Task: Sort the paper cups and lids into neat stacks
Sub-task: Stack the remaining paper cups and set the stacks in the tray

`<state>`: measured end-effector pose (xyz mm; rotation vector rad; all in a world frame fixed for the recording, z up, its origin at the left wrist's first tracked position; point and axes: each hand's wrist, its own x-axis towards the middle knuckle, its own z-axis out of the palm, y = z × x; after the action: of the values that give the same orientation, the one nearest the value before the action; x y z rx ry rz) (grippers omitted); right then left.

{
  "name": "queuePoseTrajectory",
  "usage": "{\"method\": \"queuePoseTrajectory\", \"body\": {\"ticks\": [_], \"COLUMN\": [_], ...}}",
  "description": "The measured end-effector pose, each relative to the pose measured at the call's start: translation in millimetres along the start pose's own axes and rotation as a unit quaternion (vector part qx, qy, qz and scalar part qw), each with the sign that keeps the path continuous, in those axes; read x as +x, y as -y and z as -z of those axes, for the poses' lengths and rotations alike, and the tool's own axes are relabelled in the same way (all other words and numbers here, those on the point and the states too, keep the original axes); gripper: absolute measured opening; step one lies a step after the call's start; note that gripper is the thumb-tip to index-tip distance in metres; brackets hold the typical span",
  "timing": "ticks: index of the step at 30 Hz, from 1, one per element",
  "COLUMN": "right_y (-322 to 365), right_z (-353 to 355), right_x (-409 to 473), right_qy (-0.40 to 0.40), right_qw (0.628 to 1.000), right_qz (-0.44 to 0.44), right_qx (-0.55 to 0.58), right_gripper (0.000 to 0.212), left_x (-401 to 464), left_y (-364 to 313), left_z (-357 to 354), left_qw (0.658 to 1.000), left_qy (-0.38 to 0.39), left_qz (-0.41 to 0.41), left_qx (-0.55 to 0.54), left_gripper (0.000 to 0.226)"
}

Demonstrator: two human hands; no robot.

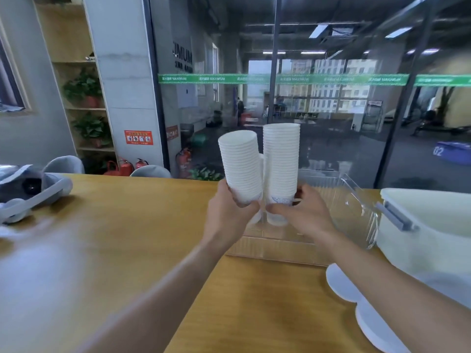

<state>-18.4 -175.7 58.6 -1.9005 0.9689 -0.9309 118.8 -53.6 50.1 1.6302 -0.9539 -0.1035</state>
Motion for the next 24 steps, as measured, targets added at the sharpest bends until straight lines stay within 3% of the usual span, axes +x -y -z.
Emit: {"method": "queuePoseTrajectory", "body": {"ticks": [7, 11, 15, 18, 21, 24], "right_y": [-60.9, -64.1, -62.1, -60.4, -50.4, -38.6], "right_z": [-17.3, -24.5, -29.0, -29.6, -20.0, 2.8], "right_x": [47.3, 53.8, 52.9, 48.8, 38.5, 23.1], "right_qy": [0.084, 0.130, 0.125, 0.112, 0.111, 0.103], "right_qw": [0.990, 0.982, 0.982, 0.983, 0.980, 0.980], "right_qz": [-0.106, -0.122, -0.114, -0.102, -0.109, -0.109], "right_qx": [-0.036, -0.058, -0.086, -0.108, -0.120, -0.130], "right_gripper": [0.081, 0.081, 0.092, 0.103, 0.098, 0.098], "left_x": [25.2, 29.9, 29.0, 32.1, 30.1, 21.4], "left_y": [27.3, 38.1, 36.2, 34.0, 32.0, 31.4], "left_z": [-39.4, -47.5, -52.1, -51.4, -45.8, -39.0], "left_qw": [0.990, 0.982, 0.978, 0.973, 0.976, 0.991], "left_qy": [0.020, 0.036, 0.042, 0.066, 0.077, 0.034], "left_qz": [0.039, 0.069, 0.051, 0.057, 0.077, 0.049], "left_qx": [0.137, 0.173, 0.199, 0.212, 0.186, 0.123], "left_gripper": [0.073, 0.075, 0.077, 0.071, 0.071, 0.036]}}
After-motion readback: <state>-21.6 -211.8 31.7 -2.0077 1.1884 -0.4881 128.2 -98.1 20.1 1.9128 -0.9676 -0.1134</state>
